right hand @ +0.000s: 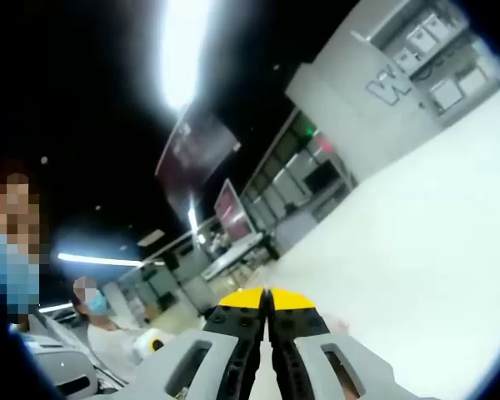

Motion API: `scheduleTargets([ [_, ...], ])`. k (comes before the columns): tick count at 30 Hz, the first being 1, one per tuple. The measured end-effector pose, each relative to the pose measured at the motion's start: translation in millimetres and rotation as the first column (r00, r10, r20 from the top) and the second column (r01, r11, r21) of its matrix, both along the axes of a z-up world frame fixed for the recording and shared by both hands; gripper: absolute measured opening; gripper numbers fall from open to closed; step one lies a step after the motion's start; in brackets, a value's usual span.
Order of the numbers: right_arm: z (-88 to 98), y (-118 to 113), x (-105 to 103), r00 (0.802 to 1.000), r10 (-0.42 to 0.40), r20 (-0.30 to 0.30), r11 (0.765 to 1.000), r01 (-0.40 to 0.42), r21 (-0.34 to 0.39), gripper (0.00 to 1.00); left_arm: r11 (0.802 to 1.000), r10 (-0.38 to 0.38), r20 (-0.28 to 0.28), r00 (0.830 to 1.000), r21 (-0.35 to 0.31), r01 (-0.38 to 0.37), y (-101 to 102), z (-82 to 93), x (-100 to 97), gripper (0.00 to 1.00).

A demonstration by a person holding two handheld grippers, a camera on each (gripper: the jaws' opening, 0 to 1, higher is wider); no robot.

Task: Open the resealable bag by pulling the two sides of the seal apart until the entire bag opening is separated and visibly accessible.

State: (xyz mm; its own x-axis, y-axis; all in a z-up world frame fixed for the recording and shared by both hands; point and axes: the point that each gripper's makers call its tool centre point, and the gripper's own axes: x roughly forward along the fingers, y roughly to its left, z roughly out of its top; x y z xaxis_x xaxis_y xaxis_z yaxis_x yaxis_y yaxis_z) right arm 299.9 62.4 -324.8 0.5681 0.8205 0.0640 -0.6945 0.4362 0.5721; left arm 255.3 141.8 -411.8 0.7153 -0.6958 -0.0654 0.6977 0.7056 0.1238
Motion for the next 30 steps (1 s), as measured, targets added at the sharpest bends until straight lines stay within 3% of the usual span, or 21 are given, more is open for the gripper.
scheduleTargets([
  [22, 14.6, -3, 23, 0.998, -0.043, 0.044, 0.999, 0.042, 0.021, 0.00, 1.000, 0.004, 0.013, 1.000, 0.016, -0.005, 0, -0.8, 0.7, 0.83],
  [30, 9.9, -8, 37, 0.997, -0.070, 0.038, 0.997, 0.070, 0.011, 0.00, 1.000, 0.008, 0.016, 1.000, 0.023, -0.008, 1, -1.3, 1.7, 0.83],
])
